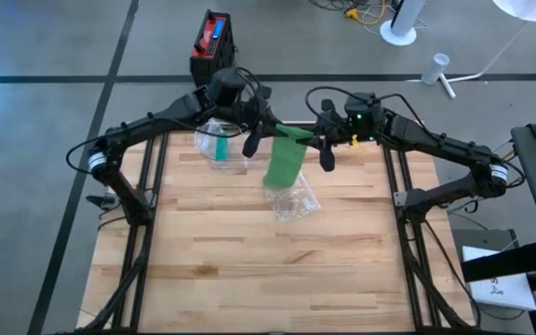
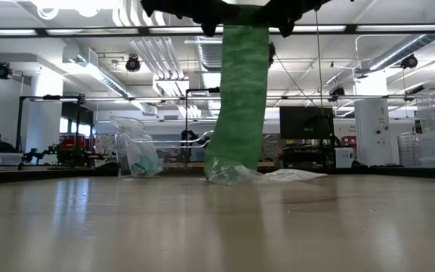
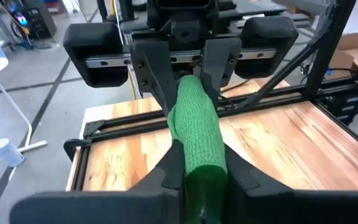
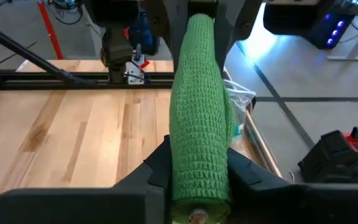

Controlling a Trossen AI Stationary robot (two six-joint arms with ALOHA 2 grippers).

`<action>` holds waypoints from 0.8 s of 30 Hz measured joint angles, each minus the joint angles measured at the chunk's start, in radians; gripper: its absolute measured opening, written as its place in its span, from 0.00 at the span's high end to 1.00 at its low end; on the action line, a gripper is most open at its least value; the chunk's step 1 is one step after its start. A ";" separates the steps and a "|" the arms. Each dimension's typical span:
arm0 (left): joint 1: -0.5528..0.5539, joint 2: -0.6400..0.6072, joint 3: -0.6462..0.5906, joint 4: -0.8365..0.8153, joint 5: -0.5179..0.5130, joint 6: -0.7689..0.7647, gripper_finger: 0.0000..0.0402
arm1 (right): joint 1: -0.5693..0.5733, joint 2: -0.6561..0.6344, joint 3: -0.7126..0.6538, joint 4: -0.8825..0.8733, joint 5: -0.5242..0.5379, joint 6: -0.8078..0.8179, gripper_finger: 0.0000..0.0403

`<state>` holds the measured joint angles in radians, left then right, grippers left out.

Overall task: Roll bandage
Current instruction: Roll the green bandage

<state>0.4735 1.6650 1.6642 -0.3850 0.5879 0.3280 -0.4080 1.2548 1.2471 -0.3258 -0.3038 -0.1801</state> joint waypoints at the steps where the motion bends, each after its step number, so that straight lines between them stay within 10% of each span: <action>1: -0.001 -0.005 -0.017 0.024 0.000 -0.003 0.91 | 0.000 -0.003 0.001 0.001 0.000 0.000 0.81; 14: -0.001 -0.124 -0.330 0.567 -0.102 -0.166 0.89 | 0.003 -0.069 -0.005 0.156 0.033 -0.001 0.56; 24: -0.002 -0.145 -0.358 0.620 -0.107 -0.161 0.88 | 0.002 -0.062 -0.007 0.204 0.038 -0.163 0.58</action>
<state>0.4714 1.5205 1.3059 0.2355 0.4812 0.1674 -0.4055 1.1927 1.2400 -0.1220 -0.2654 -0.3431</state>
